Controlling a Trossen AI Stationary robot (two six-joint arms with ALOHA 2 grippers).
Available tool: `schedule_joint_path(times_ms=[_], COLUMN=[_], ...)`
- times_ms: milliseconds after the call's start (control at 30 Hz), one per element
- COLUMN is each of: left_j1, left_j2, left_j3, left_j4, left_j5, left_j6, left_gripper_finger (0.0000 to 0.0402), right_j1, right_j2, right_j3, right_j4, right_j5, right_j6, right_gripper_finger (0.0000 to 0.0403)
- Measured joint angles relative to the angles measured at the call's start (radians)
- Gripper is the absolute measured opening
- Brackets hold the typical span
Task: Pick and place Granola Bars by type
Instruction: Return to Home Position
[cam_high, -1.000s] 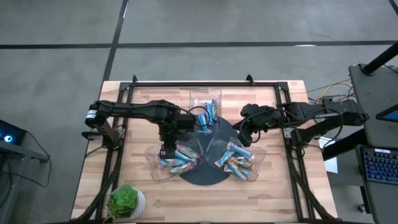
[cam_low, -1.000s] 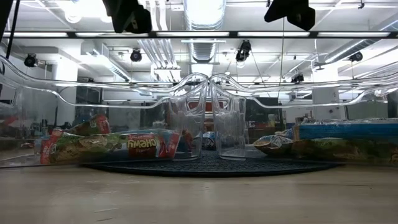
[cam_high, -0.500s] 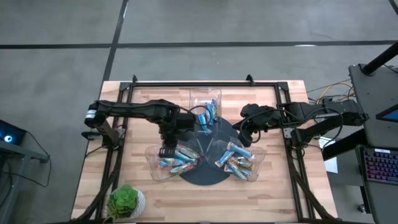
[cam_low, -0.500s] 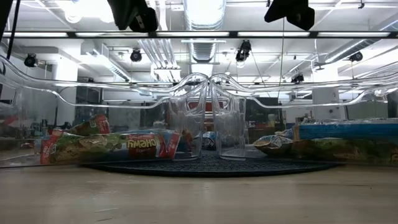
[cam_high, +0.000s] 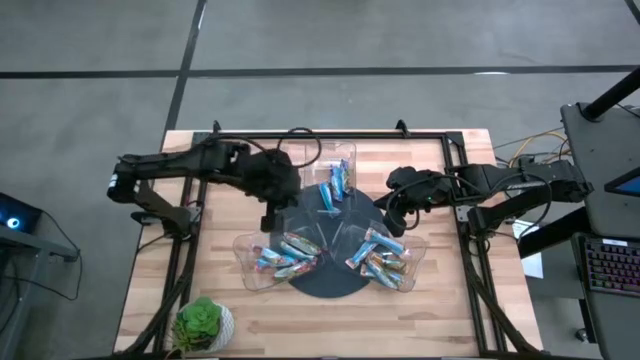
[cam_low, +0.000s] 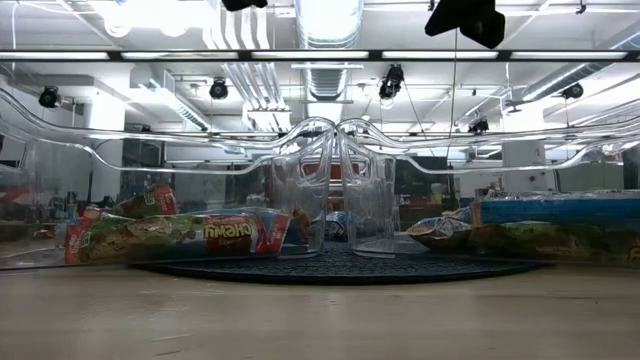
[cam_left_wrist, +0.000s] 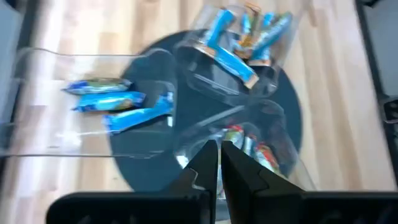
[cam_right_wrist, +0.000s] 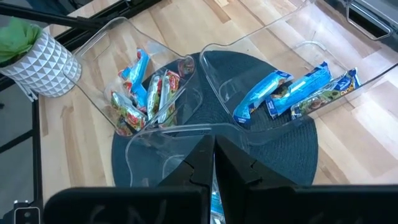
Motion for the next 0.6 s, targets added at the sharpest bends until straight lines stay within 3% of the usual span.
schedule_joint_path(times_ms=[133,400,600], left_j1=[0.0,0.0,0.0], left_j2=[-0.031,-0.046,-0.075], left_j3=[-0.001,-0.014,-0.118], left_j4=[0.025,0.026,0.145], left_j5=[-0.05,-0.049,-0.038], left_j6=[0.019,0.029,0.08], left_gripper_finger=[0.0004,0.0004,0.0004], right_j1=[0.0,0.0,-0.003], right_j2=[0.0,0.0,0.0], right_j3=[0.0,0.0,0.0], right_j4=[0.007,0.006,0.009], right_j5=[0.0,0.004,0.108], right_j6=[0.001,-0.018,-0.126], right_gripper_finger=[0.0008,0.0008,0.0008])
